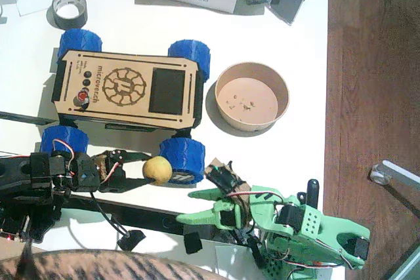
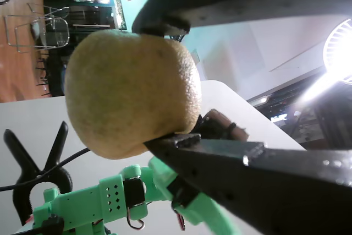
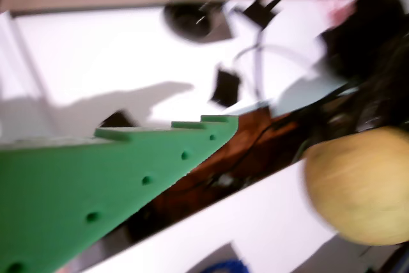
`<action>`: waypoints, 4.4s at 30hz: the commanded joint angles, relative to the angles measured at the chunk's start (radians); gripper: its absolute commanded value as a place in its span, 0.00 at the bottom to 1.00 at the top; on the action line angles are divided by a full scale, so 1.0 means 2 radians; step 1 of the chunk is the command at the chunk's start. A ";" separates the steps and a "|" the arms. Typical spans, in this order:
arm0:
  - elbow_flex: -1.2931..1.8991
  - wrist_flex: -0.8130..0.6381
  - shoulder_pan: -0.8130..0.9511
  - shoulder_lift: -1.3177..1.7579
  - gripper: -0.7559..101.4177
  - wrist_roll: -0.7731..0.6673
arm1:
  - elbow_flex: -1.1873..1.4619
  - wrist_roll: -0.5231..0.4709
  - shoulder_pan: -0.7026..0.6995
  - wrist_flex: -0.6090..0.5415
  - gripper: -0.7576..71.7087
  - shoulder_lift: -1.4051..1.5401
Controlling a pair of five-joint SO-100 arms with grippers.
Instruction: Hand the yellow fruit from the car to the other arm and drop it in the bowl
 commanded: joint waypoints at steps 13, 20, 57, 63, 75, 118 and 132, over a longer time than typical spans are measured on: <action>-0.006 -0.005 0.003 0.018 0.01 -0.007 | -0.008 -0.010 0.021 -0.222 0.54 -0.143; -0.006 -0.005 0.003 0.018 0.01 -0.007 | -0.040 -0.018 0.045 -0.287 0.52 -0.229; -0.005 -0.002 0.002 0.019 0.01 -0.007 | -0.097 -0.022 0.131 -0.334 0.47 -0.462; -0.005 -0.002 0.002 0.019 0.01 -0.007 | -0.127 -0.025 0.136 -0.349 0.47 -0.492; -0.005 -0.002 0.002 0.019 0.01 -0.007 | -0.189 -0.025 0.143 -0.377 0.43 -0.566; -0.005 0.004 0.001 0.022 0.01 -0.007 | -0.193 0.009 0.111 -0.351 0.41 -0.574; -0.005 0.005 0.001 0.022 0.01 -0.007 | -0.216 0.001 0.106 -0.336 0.14 -0.618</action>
